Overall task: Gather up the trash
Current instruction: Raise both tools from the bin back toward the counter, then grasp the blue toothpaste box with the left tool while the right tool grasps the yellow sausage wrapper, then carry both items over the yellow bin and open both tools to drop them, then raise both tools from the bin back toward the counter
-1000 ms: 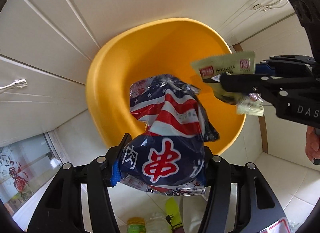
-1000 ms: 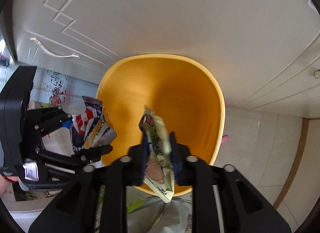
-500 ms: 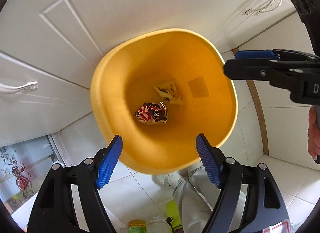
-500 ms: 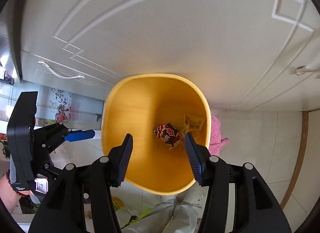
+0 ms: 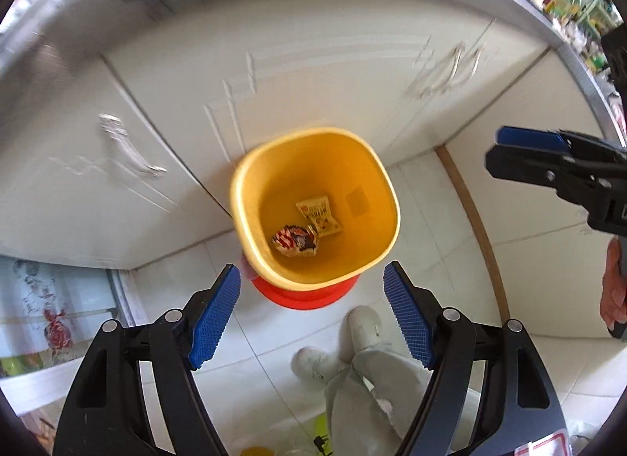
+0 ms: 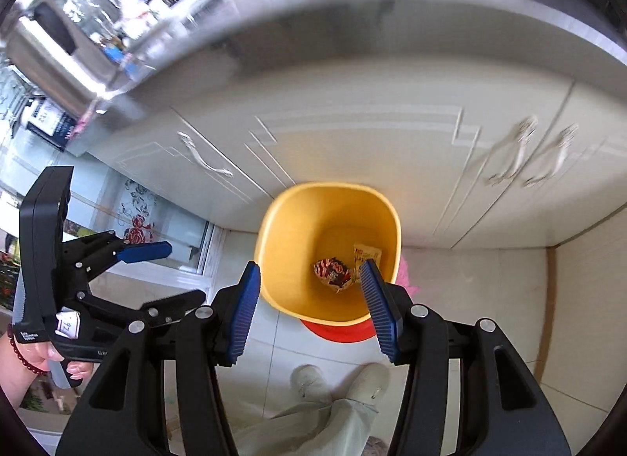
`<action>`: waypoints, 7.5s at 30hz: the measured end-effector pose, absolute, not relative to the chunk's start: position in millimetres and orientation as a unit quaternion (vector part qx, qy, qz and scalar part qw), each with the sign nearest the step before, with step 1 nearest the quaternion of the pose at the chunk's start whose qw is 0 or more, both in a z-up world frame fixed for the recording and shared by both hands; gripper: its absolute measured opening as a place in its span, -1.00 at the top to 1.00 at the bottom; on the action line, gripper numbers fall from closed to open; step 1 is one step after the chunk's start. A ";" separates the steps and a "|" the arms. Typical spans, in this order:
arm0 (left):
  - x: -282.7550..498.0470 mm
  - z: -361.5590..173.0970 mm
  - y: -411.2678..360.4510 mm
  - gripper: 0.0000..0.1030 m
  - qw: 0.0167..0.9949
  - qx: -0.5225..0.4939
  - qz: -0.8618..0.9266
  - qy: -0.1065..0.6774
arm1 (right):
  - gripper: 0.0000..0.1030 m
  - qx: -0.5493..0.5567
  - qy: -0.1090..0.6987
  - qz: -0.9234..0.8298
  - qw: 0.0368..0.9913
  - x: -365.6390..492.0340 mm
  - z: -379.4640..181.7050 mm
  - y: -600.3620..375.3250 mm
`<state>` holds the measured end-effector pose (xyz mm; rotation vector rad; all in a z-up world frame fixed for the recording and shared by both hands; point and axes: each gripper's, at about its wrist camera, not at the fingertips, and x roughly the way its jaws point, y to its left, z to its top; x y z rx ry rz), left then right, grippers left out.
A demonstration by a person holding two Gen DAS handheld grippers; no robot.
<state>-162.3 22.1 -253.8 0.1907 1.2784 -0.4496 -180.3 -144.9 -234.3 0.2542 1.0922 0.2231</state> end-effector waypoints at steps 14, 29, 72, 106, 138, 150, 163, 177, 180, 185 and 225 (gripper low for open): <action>-132.3 -132.5 60.3 -0.86 0.862 0.044 -0.133 0.487 | -0.72 0.122 0.390 0.036 0.912 -172.5 -103.2 -164.3; -18.0 -108.6 54.4 -0.91 0.874 0.035 -0.066 0.480 | -0.80 0.098 0.393 0.025 0.914 -25.0 -107.0 -173.6; 220.8 -155.5 38.0 -0.46 0.863 0.072 -0.106 0.489 | -0.31 0.042 0.421 -0.057 0.904 56.4 -152.7 -150.6; 119.4 -113.2 50.1 0.22 0.878 0.021 -0.051 0.476 | 0.81 0.036 0.388 0.048 0.920 16.4 -117.0 -191.2; -156.9 -105.8 54.5 0.22 0.883 0.034 -0.087 0.459 | 0.81 0.030 0.367 0.059 0.928 -188.5 -110.3 -167.5; -236.9 -139.5 51.4 0.22 0.863 0.023 -0.094 0.496 | 0.81 0.013 0.397 0.078 0.914 -273.1 -126.3 -157.3; -237.0 -232.2 28.9 0.22 0.799 0.013 -0.139 0.585 | 0.81 0.070 0.505 0.240 0.826 -250.3 -225.0 -160.1; -151.4 -373.3 14.7 0.22 0.723 0.111 -0.154 0.664 | 0.81 0.074 0.614 0.216 0.756 -142.6 -375.4 -130.6; -141.9 -387.2 12.9 0.22 0.718 0.111 -0.156 0.670 | 0.81 0.075 0.627 0.210 0.746 -127.6 -395.1 -125.3; -132.8 -405.7 13.3 0.21 0.705 0.110 -0.162 0.681 | 0.80 0.100 0.649 0.192 0.730 -104.4 -424.2 -126.9; -183.3 -240.8 16.8 -0.45 0.821 0.076 -0.084 0.560 | -0.30 0.022 0.479 0.058 0.876 -193.9 -230.7 -145.1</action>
